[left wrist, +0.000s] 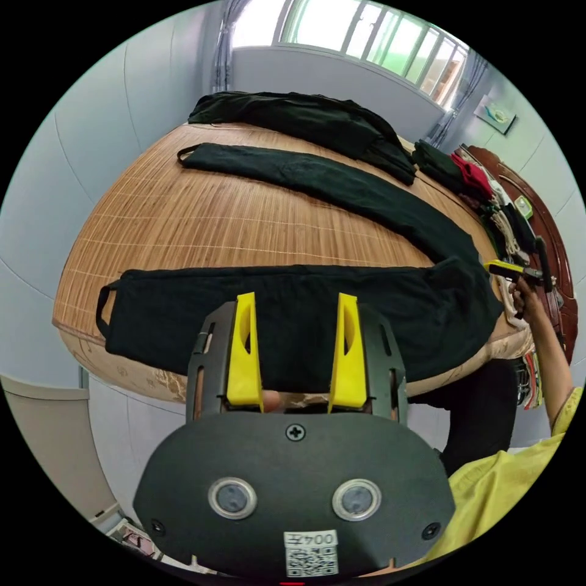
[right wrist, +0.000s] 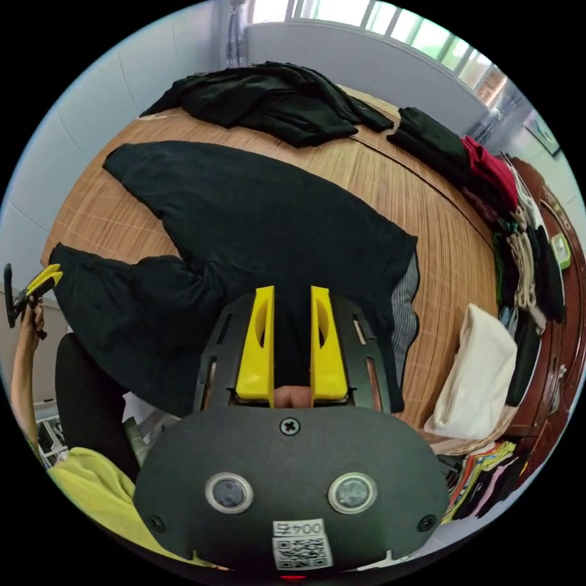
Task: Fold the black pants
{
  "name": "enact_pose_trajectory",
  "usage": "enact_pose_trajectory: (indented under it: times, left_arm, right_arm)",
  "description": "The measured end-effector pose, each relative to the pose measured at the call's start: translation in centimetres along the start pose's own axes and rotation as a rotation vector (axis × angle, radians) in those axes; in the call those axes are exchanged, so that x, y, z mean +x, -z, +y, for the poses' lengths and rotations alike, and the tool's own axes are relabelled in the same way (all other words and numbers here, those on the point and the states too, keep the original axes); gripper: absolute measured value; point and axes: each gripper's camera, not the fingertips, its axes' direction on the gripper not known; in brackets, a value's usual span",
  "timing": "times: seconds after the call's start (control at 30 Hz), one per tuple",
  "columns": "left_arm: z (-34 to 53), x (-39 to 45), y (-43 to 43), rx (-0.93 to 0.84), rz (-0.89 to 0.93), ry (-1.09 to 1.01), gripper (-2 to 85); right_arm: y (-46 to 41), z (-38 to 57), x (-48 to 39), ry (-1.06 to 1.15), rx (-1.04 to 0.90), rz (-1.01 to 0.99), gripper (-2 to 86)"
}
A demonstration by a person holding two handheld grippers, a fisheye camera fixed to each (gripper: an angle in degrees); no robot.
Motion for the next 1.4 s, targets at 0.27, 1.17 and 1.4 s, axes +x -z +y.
enact_pose_trajectory:
  times: [0.27,1.17,1.4]
  left_arm:
    - [-1.4,-0.6,-4.4,-0.070,-0.062,0.031,17.0]
    - [-0.4,13.2,-5.5,-0.208,-0.048,-0.149,10.0]
    - [0.6,15.8,-6.5,-0.158,-0.118,-0.198,9.4]
  right_arm:
    - [-6.1,-6.0,-1.5,-0.003,-0.148,0.108,16.5]
    - [-7.6,11.6,0.7,-0.220,-0.299,-0.081,9.4]
    - [-9.7,14.6,1.7,-0.253,-0.222,-0.113,7.6]
